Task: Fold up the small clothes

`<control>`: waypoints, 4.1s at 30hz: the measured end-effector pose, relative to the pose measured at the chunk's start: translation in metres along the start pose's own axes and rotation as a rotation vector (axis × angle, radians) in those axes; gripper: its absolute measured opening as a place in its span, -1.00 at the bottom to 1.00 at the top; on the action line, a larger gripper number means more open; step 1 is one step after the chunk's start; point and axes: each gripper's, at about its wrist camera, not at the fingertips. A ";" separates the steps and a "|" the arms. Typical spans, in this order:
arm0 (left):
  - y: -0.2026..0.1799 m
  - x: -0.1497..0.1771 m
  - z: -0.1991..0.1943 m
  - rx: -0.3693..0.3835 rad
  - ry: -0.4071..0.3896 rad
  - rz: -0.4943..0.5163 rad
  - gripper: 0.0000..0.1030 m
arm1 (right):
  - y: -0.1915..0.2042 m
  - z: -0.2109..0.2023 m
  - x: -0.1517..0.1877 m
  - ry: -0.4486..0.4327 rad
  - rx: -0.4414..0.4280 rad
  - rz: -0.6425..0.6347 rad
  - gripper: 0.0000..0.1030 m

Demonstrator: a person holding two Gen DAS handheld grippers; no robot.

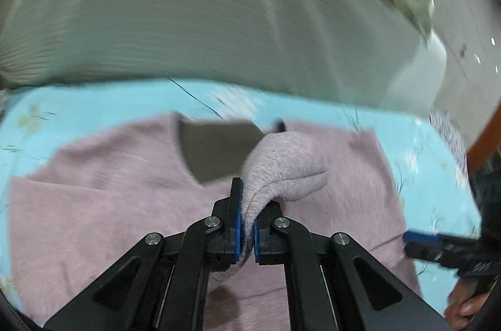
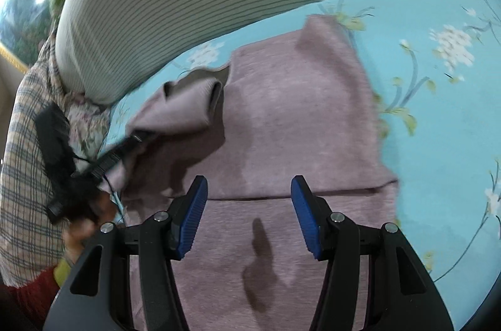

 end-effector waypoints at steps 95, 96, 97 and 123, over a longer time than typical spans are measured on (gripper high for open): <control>0.209 0.137 -0.065 -0.310 0.192 -0.553 -0.02 | -0.022 -0.010 -0.062 -0.108 0.338 -0.037 -0.51; 0.209 0.138 -0.066 -0.307 0.192 -0.554 -0.02 | -0.024 -0.015 -0.062 -0.129 0.316 -0.018 -0.36; 0.209 0.137 -0.065 -0.304 0.194 -0.556 -0.02 | -0.026 -0.022 -0.061 -0.152 0.290 -0.003 -0.29; 0.181 0.074 -0.030 -0.199 0.201 -0.380 -0.68 | -0.033 -0.003 -0.054 -0.088 0.151 -0.050 -0.09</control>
Point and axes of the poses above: each gripper's, at about its wrist camera, not at the fingertips, and z roughly the way its jaws point, y to its left, x to its underside, and after that the axes turned 5 degrees about y, right-handed
